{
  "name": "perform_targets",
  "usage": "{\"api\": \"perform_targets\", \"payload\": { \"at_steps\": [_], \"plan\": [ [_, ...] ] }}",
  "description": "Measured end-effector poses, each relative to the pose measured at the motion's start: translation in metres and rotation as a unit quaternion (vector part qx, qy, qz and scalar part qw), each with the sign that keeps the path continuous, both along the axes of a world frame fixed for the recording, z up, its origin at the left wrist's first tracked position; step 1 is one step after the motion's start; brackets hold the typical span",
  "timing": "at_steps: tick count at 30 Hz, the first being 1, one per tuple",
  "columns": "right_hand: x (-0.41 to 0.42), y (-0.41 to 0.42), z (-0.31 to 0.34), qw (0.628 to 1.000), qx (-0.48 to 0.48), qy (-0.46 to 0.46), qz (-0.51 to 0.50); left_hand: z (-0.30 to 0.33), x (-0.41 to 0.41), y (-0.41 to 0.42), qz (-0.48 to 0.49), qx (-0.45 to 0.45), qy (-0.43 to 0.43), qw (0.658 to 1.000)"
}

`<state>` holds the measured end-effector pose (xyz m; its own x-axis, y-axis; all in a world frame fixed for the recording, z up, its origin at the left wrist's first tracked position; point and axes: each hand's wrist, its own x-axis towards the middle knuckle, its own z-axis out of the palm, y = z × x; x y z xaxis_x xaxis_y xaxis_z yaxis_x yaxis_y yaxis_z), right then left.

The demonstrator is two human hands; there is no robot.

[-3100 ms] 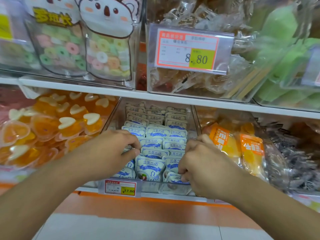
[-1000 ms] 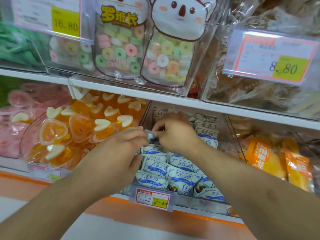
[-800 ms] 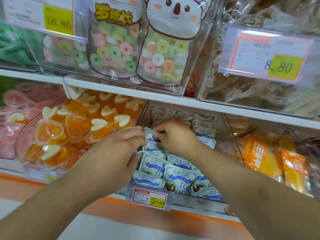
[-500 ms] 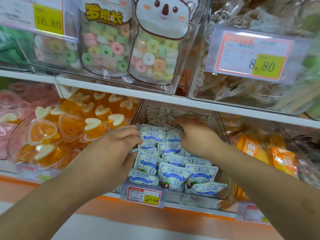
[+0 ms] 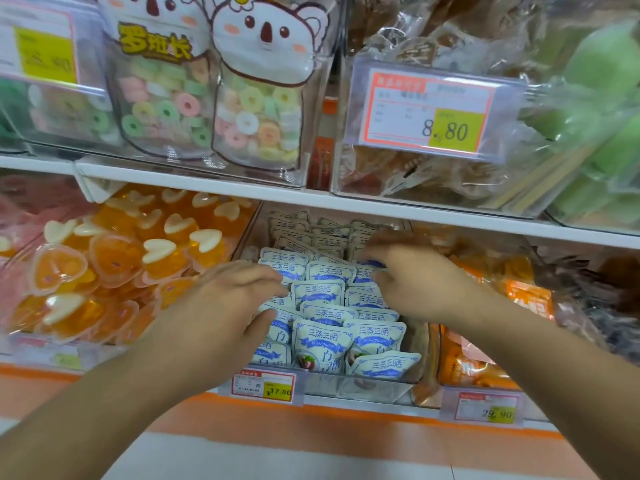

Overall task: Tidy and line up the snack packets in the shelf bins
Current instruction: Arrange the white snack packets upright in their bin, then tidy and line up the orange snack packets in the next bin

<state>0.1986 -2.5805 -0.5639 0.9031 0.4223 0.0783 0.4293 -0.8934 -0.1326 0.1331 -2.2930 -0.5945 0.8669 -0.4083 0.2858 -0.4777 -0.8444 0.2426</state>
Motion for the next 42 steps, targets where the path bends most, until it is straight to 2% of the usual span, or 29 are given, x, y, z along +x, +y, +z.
{"api": "perform_targets", "payload": {
  "at_steps": [3, 5, 8, 11, 14, 19, 22, 26, 31, 37, 42],
  "plan": [
    [-0.036, -0.008, 0.014, 0.984, 0.141, 0.101, 0.042, 0.003, 0.003, -0.002, -0.027, 0.0, 0.024, 0.999],
    [-0.054, -0.013, 0.014, 0.981, 0.1, 0.127, 0.105, 0.01, 0.004, 0.003, -0.047, 0.0, 0.06, 0.997],
    [-0.06, -0.022, -0.003, 0.99, 0.009, 0.069, 0.119, 0.016, 0.006, 0.013, -0.057, 0.033, 0.1, 0.993],
    [-0.059, -0.023, -0.017, 0.996, 0.032, 0.016, 0.083, 0.009, 0.008, 0.017, -0.035, 0.078, 0.075, 0.994],
    [-0.057, -0.018, -0.029, 0.998, 0.006, -0.031, 0.049, -0.003, 0.01, 0.008, -0.006, 0.091, 0.038, 0.995],
    [-0.056, -0.011, -0.034, 0.998, -0.002, -0.053, 0.031, -0.008, 0.007, -0.007, 0.044, 0.138, 0.008, 0.989],
    [-0.063, -0.013, -0.031, 0.998, -0.011, -0.055, 0.034, -0.001, -0.002, -0.014, 0.045, 0.12, 0.016, 0.992],
    [-0.076, -0.022, -0.029, 0.998, 0.034, -0.041, 0.042, 0.01, -0.015, -0.031, 0.024, 0.057, 0.012, 0.998],
    [-0.088, -0.05, -0.013, 0.978, 0.205, -0.037, -0.026, 0.022, -0.021, -0.06, 0.014, 0.032, 0.039, 0.999],
    [-0.103, -0.113, 0.002, 0.971, 0.184, -0.028, -0.151, 0.032, -0.025, -0.111, -0.03, -0.02, 0.039, 0.999],
    [-0.094, -0.142, -0.007, 0.97, 0.151, -0.017, -0.192, 0.036, -0.021, -0.172, -0.071, -0.023, 0.054, 0.996]
  ]
}}
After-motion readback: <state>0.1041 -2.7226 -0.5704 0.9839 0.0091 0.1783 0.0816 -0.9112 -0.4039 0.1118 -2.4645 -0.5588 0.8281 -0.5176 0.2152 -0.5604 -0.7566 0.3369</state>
